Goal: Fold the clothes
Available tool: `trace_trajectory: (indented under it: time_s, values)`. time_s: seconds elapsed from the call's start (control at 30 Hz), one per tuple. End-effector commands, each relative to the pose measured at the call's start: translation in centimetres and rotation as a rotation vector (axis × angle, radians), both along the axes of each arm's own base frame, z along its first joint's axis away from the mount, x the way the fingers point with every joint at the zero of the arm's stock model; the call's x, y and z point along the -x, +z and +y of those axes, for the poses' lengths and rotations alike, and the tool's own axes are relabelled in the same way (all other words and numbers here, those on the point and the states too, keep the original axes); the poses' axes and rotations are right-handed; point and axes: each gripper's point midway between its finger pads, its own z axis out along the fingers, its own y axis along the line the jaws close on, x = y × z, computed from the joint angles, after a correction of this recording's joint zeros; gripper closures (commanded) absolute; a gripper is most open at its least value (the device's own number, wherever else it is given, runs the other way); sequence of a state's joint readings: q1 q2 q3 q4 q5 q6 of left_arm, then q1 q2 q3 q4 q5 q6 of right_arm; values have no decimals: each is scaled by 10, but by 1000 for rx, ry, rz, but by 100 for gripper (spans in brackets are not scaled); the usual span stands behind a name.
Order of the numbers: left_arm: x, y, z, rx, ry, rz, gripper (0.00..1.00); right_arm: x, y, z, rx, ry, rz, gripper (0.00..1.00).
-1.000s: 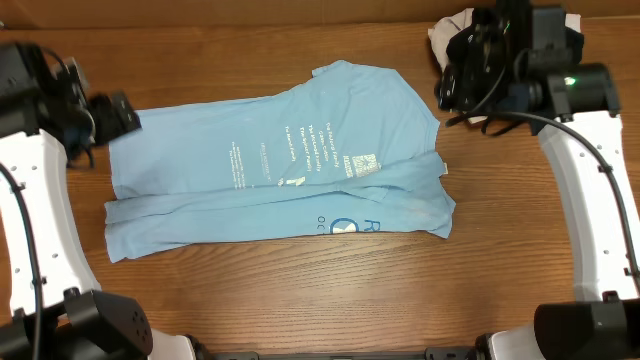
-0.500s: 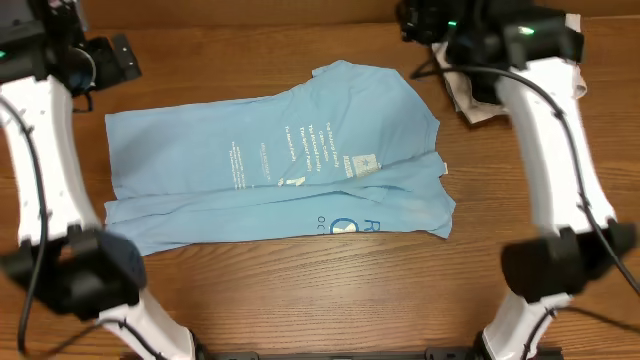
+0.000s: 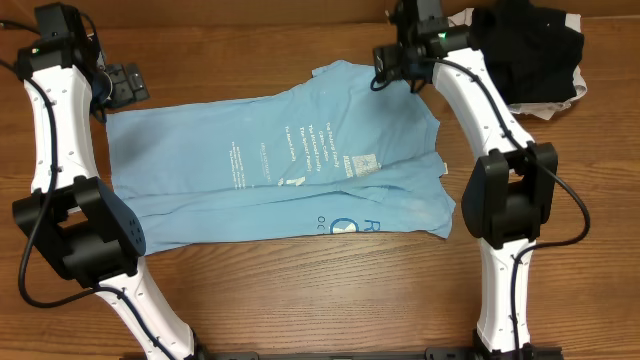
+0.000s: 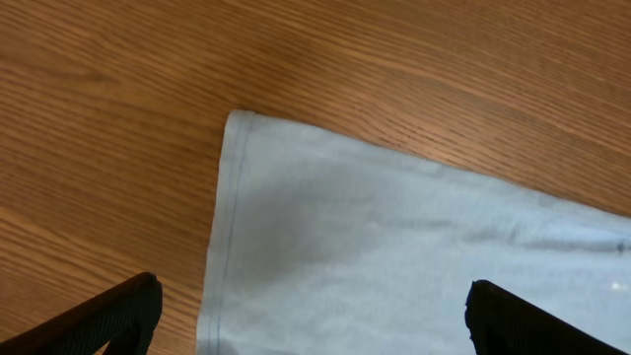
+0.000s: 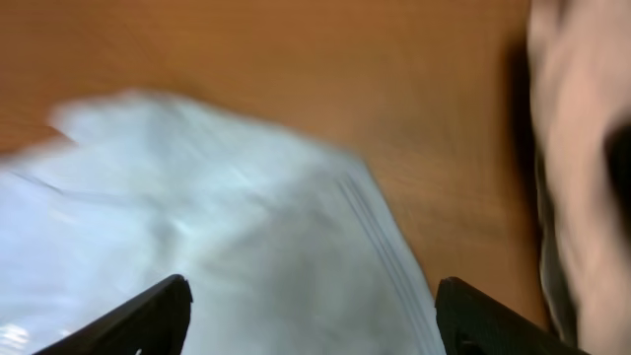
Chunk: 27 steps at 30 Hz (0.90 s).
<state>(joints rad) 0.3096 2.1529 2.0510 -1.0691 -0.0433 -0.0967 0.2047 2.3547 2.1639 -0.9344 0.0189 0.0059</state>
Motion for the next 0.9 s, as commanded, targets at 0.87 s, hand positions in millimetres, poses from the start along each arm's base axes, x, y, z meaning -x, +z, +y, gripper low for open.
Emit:
trace_trajectory:
  time_s: [0.87]
  values:
    - [4,-11,5,-10,5,37,0,84,-121,-64,17,-255,460,33]
